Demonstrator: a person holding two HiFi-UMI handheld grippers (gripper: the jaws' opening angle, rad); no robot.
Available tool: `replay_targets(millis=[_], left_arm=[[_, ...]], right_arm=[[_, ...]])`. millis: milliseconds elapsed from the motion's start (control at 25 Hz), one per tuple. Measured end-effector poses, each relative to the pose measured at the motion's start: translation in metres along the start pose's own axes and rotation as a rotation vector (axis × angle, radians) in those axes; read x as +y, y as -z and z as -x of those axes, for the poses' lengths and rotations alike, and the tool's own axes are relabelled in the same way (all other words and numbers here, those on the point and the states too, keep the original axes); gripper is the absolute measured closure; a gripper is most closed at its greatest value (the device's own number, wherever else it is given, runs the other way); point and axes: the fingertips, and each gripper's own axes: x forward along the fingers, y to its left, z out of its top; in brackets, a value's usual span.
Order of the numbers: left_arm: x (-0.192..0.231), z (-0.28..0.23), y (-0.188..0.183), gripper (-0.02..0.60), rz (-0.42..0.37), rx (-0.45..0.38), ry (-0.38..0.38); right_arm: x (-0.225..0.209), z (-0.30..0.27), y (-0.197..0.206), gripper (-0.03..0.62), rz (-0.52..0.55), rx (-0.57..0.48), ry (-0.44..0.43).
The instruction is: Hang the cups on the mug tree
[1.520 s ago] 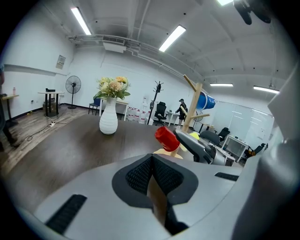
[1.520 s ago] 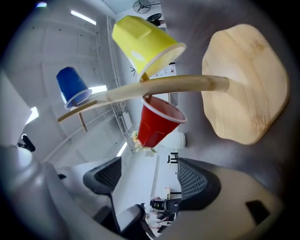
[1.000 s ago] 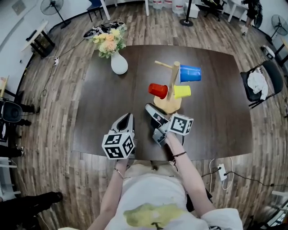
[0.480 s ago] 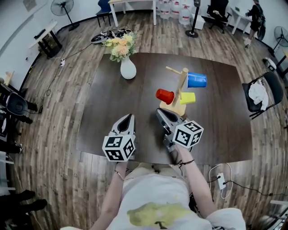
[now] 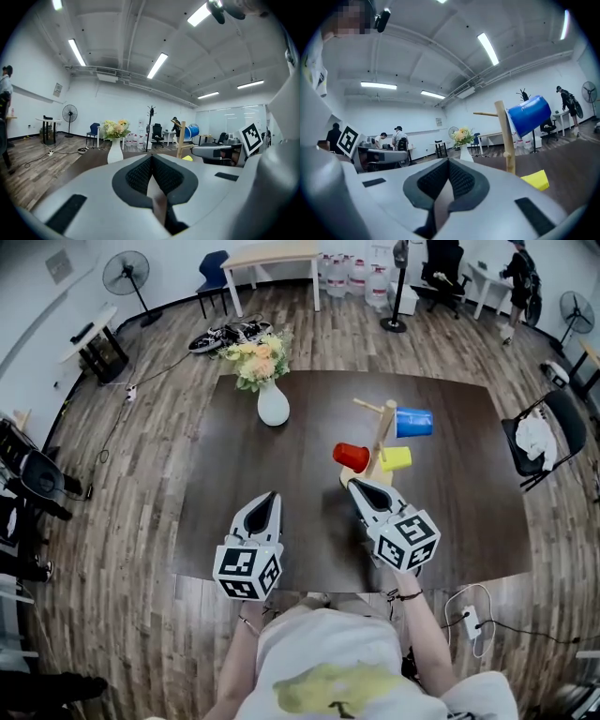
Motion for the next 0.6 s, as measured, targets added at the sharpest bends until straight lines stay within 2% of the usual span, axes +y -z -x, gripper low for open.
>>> replay_targets(millis=[240,600], left_arm=[[0.004,0.015,-0.015,0.565,-0.032,-0.029,0.004],[0.01,0.023,-0.024,0.565,-0.009,-0.067,-0.027]], right_arm=[[-0.005,0.016,-0.013,0.574,0.018,-0.031,0.056],[-0.015,0.03,-0.029,0.574,-0.019,-0.092,0.11]])
